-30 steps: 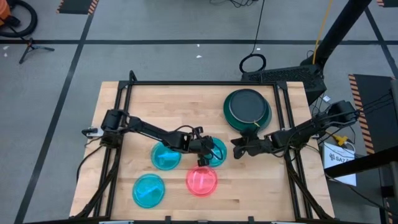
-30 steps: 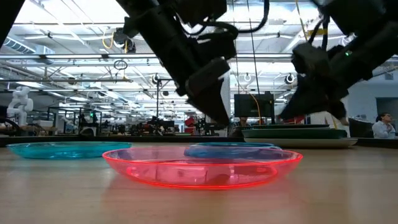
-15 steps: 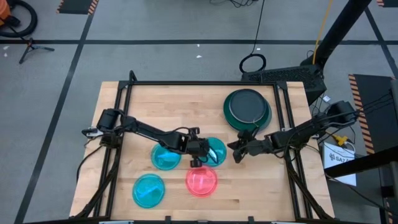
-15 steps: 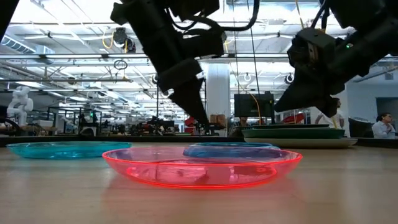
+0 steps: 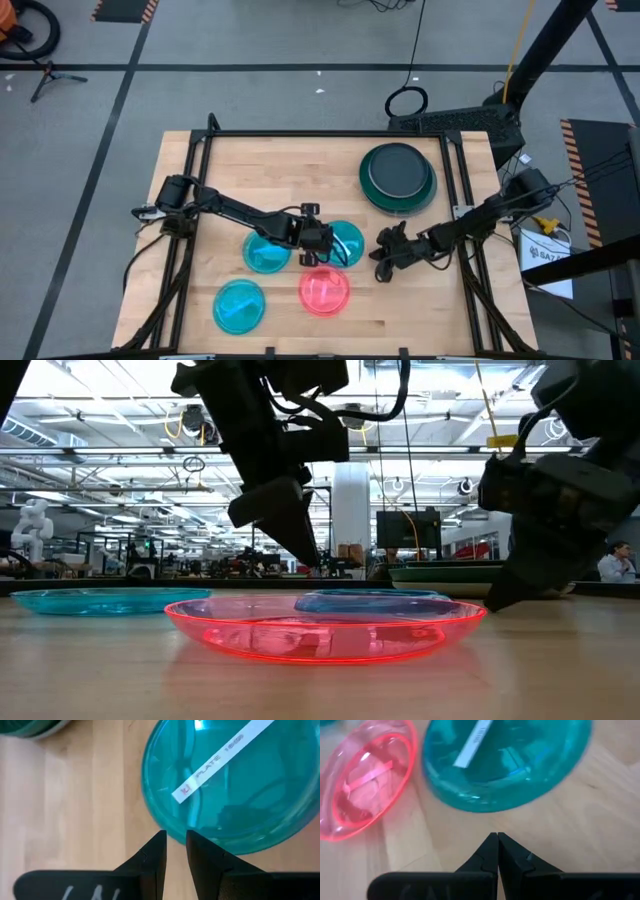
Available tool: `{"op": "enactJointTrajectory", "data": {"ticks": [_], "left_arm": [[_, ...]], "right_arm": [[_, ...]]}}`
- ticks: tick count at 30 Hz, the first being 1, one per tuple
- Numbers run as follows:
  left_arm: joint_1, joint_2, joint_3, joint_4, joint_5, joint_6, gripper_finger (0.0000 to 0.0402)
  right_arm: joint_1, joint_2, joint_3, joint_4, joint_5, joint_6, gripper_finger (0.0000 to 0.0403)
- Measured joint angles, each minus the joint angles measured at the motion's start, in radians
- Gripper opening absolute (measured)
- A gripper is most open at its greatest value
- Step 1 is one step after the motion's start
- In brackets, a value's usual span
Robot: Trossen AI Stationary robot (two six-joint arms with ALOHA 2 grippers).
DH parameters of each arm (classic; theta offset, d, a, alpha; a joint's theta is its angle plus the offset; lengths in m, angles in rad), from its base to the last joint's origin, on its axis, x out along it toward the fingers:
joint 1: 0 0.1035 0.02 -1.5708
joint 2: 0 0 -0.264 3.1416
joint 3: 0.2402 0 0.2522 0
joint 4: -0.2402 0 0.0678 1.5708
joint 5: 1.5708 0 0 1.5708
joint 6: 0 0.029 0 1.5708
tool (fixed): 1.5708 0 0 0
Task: Stack plastic plates
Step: Stack the right blue plate on the black plate
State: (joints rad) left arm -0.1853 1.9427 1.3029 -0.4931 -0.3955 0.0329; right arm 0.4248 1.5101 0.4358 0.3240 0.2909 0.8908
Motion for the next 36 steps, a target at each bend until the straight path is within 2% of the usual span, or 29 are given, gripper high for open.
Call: {"op": "enactJointTrajectory", "data": {"ticks": [7, 14, 17, 20, 23, 26, 28, 31, 34, 36], "left_arm": [[0.052, 0.0, 0.0, -0.004, -0.003, 0.082, 0.0081], [0.08, -0.023, -0.001, -0.087, -0.002, 0.114, 0.0081], [0.081, -0.05, -0.008, -0.103, -0.002, 0.132, 0.0081], [0.089, -0.121, -0.077, -0.084, 0.0, 0.15, 0.0081], [0.104, -0.218, -0.177, 0.019, 0.011, 0.146, 0.0081], [0.123, -0.298, -0.301, 0.261, 0.088, 0.146, 0.0081], [0.133, -0.317, -0.388, 0.378, 0.132, 0.143, 0.0081], [0.14, -0.312, -0.462, 0.504, 0.14, 0.122, 0.0081], [0.145, -0.279, -0.487, 0.611, 0.139, 0.119, 0.0081], [0.148, -0.275, -0.501, 0.622, 0.138, 0.134, 0.0081]], "right_arm": [[0.064, 0.025, 0.001, 0.1, -0.007, -0.107, 0.0], [0.084, 0.026, 0.0, 0.089, -0.005, -0.118, 0.0], [0.084, 0.026, 0.0, 0.091, -0.005, -0.131, 0.0], [0.073, 0.026, 0.0, 0.084, 0.002, -0.163, 0.0], [0.061, 0.025, 0.0, 0.079, 0.071, -0.191, 0.0], [0.04, 0.026, -0.001, 0.062, 0.1, -0.199, 0.0], [0.009, 0.026, 0.0, 0.062, 0.071, -0.2, 0.0], [-0.027, 0.025, 0.016, 0.05, -0.035, -0.202, 0.0], [-0.038, 0.024, 0.06, 0.016, -0.096, -0.223, 0.0], [-0.039, 0.025, 0.101, -0.003, -0.115, -0.258, 0.0]]}}
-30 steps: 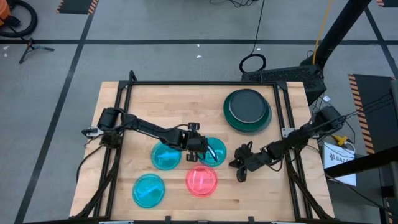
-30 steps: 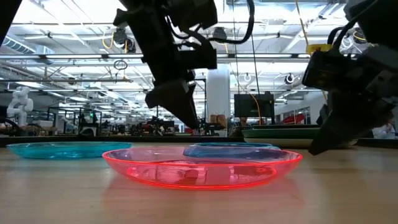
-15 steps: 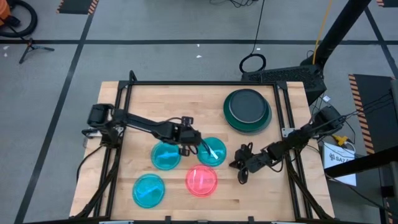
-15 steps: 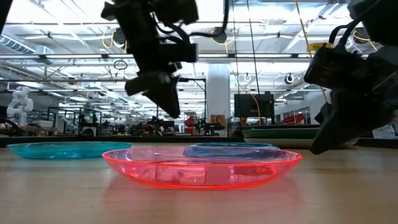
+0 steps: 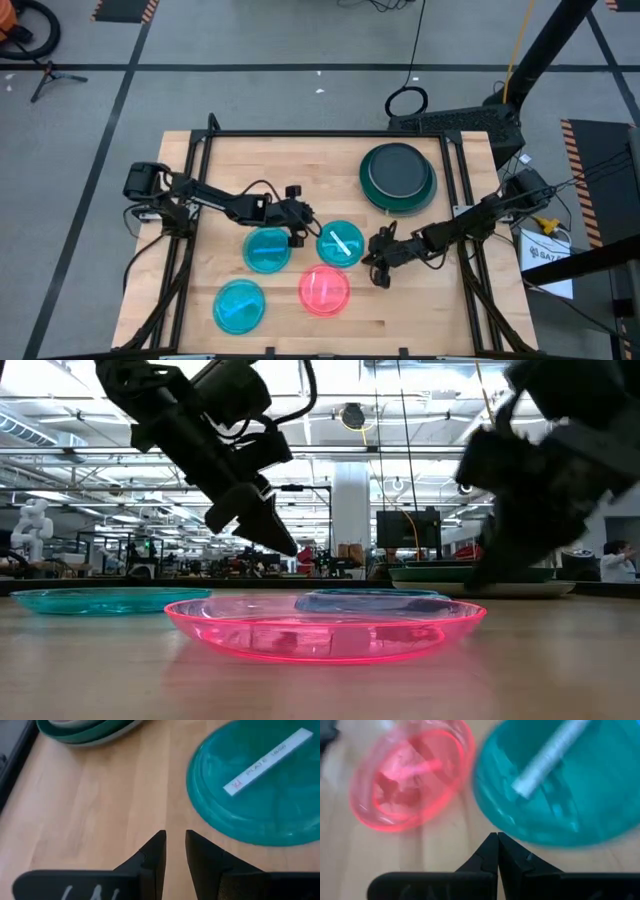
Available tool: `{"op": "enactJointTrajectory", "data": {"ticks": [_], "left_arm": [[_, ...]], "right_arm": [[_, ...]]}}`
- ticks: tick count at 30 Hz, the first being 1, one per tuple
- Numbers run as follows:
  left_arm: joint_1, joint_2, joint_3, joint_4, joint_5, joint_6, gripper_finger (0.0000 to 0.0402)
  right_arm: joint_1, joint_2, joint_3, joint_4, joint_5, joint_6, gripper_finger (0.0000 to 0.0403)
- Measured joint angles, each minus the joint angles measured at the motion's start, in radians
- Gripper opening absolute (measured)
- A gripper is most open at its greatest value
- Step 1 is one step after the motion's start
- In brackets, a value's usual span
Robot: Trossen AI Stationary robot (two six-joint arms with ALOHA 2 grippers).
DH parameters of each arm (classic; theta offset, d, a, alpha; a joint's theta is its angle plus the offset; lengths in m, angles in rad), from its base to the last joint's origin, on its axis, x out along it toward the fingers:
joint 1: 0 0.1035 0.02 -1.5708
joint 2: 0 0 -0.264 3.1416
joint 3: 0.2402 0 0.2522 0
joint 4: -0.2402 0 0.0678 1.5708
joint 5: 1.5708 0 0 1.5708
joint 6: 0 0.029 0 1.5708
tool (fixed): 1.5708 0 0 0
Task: Stack plastic plates
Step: Stack the right blue plate on the black plate
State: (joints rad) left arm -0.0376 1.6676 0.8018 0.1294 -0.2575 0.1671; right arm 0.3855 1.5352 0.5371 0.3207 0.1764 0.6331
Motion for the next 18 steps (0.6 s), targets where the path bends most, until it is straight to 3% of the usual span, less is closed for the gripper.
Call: {"op": "enactJointTrajectory", "data": {"ticks": [5, 13, 18], "left_arm": [[0.016, 0.025, 0.004, 0.107, 0.0, 0.056, 0.0081], [0.054, 0.104, 0.006, 0.18, 0.103, 0.006, 0.0081], [0.055, 0.155, 0.006, 0.191, 0.107, -0.023, 0.0081]], "right_arm": [[0.008, -0.001, 0.099, -0.121, 0.002, -0.066, 0.0], [0.01, 0.0, 0.107, -0.179, 0.004, -0.112, 0.0], [0.01, 0.01, 0.107, -0.174, 0.006, -0.115, 0.0]]}}
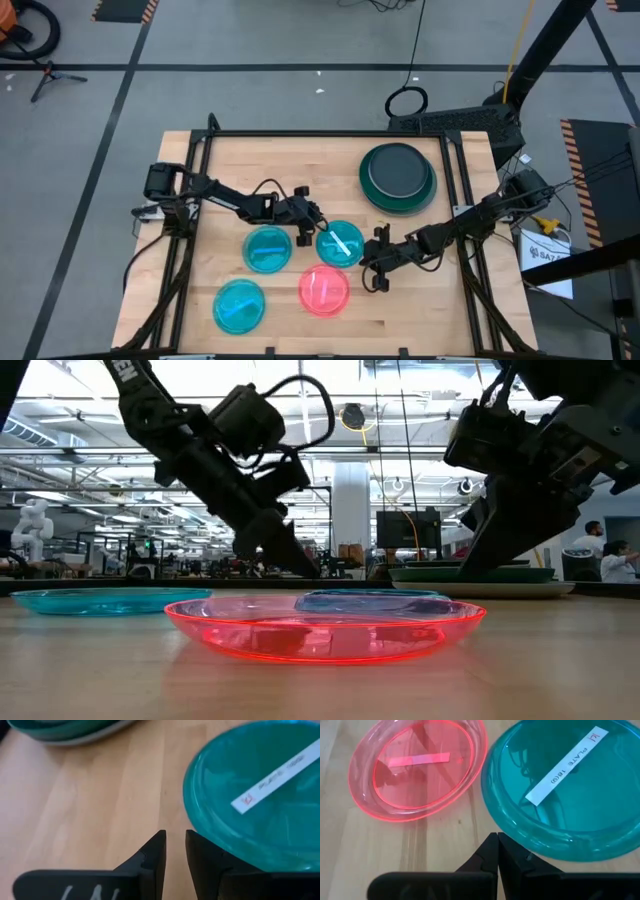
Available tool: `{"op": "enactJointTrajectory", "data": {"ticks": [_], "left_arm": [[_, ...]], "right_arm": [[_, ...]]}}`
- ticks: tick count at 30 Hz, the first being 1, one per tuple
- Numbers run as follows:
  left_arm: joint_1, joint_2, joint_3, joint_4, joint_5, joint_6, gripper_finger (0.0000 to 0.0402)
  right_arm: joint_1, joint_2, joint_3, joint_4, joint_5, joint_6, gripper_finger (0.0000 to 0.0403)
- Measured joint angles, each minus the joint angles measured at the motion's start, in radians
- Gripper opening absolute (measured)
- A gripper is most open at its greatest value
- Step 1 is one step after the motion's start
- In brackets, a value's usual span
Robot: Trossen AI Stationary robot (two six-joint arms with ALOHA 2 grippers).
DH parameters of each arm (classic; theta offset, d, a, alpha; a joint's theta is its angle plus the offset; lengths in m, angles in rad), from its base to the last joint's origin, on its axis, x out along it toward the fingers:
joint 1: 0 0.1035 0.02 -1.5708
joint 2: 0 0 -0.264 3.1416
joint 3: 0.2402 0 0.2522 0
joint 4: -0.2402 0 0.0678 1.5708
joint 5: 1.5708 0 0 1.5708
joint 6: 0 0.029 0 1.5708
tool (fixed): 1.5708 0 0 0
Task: Stack plastic plates
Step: Stack the right blue plate on the black plate
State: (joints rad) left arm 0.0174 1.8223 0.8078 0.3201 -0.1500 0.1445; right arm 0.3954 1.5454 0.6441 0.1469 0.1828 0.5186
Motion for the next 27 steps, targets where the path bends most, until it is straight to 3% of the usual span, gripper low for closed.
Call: {"op": "enactJointTrajectory", "data": {"ticks": [12, 27], "left_arm": [[0.0, 0.024, 0.0, -0.003, 0.0, -0.052, 0.0081], [0.0, 0.024, 0.0, -0.039, 0.0, -0.053, 0.0081]], "right_arm": [[-0.001, 0.117, 0.0, 0.077, 0.002, -0.019, 0.0], [-0.002, 0.128, 0.0, 0.094, 0.029, -0.052, 0.0]]}}
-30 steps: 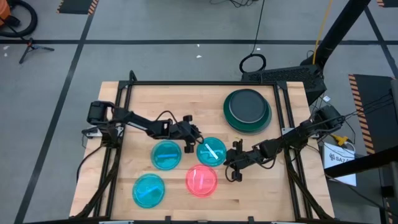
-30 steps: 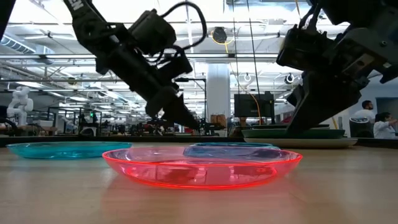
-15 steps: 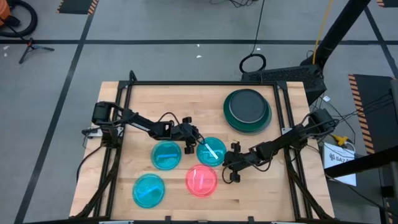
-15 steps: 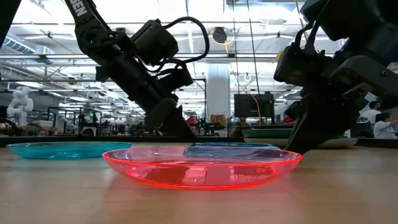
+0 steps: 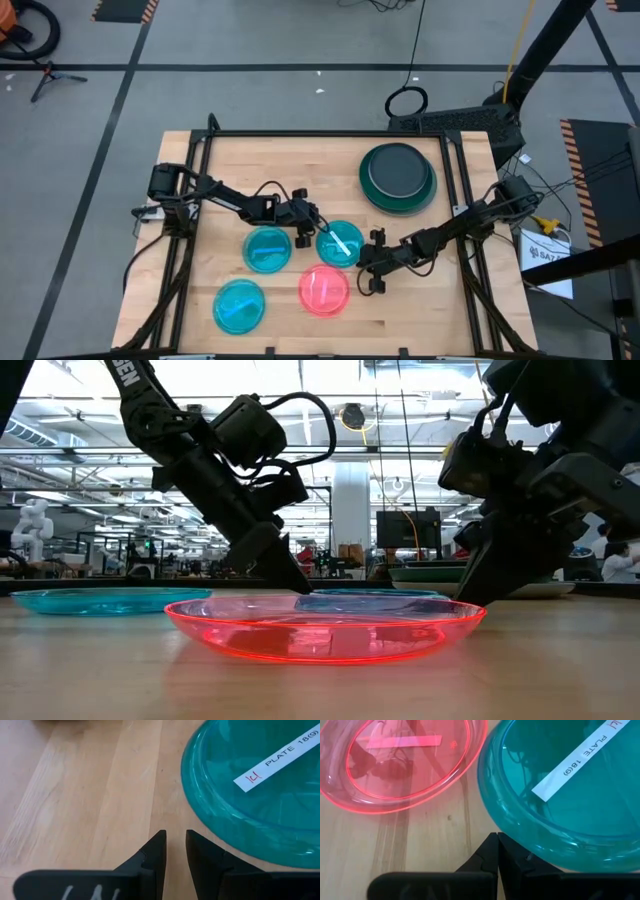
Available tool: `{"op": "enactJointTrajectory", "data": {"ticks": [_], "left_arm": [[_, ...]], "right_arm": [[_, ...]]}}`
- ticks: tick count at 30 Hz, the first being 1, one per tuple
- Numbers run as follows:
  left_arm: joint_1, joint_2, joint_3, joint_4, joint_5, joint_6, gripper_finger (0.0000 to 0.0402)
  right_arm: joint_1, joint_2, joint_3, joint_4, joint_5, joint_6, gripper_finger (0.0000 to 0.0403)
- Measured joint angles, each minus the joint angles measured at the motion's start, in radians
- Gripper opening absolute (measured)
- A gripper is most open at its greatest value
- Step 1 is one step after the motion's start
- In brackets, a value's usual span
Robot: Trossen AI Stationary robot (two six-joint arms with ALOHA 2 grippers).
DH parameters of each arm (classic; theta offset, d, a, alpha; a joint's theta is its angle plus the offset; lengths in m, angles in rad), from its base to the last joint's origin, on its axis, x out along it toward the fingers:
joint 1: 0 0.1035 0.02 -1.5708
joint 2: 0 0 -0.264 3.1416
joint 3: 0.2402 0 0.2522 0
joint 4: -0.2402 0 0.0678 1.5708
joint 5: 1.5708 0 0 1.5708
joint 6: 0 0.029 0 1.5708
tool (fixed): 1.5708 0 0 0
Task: Stack plastic plates
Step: Stack the right blue plate on the black plate
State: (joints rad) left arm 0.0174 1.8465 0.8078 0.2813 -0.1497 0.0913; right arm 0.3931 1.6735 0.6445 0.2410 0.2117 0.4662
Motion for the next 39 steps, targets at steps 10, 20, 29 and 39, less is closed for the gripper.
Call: {"op": "enactJointTrajectory", "data": {"ticks": [10, 20, 29, 39], "left_arm": [[0.0, 0.0, 0.0, -0.001, 0.0, -0.004, 0.0081], [0.0, 0.0, 0.0, -0.001, 0.0, -0.008, 0.0081], [0.0, 0.0, 0.0, 0.01, 0.0, -0.011, 0.0081], [-0.001, 0.0, 0.0, 0.014, 0.02, -0.018, 0.0081]], "right_arm": [[0.0, 0.03, 0.0, 0.032, 0.007, -0.01, 0.0], [-0.001, 0.032, 0.0, 0.035, 0.028, -0.024, 0.0], [-0.006, 0.033, 0.0, 0.033, 0.053, -0.056, 0.0], [-0.007, 0.035, -0.001, 0.042, 0.132, -0.112, 0.0]]}}
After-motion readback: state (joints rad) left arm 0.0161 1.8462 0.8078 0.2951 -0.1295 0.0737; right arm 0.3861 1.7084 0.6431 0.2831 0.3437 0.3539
